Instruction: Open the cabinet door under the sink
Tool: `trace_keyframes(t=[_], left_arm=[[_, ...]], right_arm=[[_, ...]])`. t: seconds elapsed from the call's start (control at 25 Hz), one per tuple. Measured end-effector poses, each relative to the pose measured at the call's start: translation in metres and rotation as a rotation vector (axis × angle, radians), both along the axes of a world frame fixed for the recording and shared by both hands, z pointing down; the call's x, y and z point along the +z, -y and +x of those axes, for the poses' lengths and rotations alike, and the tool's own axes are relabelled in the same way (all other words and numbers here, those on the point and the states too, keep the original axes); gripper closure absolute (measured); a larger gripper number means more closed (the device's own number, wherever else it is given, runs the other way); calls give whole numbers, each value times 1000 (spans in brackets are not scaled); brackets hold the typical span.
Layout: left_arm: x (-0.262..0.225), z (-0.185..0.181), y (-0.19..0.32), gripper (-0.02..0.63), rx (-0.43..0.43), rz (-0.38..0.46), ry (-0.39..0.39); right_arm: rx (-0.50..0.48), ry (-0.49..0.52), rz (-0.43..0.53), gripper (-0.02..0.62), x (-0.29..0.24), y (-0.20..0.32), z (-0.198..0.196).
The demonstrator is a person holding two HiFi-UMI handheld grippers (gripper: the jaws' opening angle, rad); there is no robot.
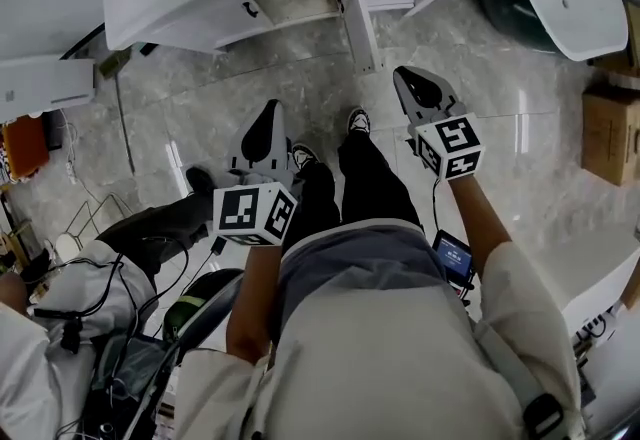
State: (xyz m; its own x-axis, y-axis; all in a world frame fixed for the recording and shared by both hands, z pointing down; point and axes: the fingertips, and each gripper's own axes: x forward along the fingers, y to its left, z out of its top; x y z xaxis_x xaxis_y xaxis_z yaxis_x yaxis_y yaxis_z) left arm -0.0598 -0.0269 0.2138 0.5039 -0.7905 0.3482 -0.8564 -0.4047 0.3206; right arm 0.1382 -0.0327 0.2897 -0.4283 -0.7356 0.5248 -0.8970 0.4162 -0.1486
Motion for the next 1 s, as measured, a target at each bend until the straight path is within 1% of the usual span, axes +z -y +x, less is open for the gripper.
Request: trace_keyframes(t=[0.32, 0.6, 0.84, 1.0], left_arm=[[-28, -12, -12, 604, 14, 40, -1], [-45, -24, -21, 604, 9, 78, -10], [-61, -36, -31, 604, 16, 71, -44], [-73, -42, -35, 604, 5, 85, -52]], right_arm=[[27, 21, 74, 571, -63, -13, -12], [41, 26, 139, 571, -104, -26, -20], [47, 28, 194, 571, -140, -35, -29], [52, 34, 215, 571, -157, -42, -31]])
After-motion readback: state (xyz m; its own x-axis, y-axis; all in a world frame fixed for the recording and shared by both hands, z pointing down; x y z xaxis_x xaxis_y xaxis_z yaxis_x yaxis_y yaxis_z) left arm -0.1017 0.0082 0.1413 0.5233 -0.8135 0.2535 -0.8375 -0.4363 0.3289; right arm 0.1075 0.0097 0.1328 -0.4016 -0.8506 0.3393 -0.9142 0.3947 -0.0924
